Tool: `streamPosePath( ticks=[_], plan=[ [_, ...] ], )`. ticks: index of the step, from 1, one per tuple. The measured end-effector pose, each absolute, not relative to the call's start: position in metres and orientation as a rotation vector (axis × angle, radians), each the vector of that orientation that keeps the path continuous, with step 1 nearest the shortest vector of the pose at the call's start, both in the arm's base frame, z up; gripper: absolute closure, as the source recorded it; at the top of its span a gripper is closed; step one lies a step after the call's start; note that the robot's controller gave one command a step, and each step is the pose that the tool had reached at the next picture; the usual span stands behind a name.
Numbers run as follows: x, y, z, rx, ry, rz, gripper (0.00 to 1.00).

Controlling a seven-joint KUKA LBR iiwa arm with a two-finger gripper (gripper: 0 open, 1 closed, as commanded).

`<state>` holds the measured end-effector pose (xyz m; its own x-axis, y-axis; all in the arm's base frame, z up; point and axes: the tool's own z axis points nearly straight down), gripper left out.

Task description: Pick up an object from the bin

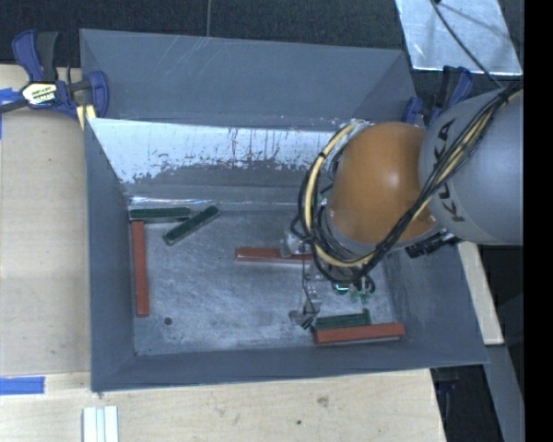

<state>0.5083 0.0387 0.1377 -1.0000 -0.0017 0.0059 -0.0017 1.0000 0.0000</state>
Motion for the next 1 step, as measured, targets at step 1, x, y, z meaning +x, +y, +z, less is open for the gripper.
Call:
streamPosePath(
  ticks=[1],
  plan=[
    [0.5645,-0.0141,0.0686,-0.393,-3.12,0.002,0.0]
  ],
)
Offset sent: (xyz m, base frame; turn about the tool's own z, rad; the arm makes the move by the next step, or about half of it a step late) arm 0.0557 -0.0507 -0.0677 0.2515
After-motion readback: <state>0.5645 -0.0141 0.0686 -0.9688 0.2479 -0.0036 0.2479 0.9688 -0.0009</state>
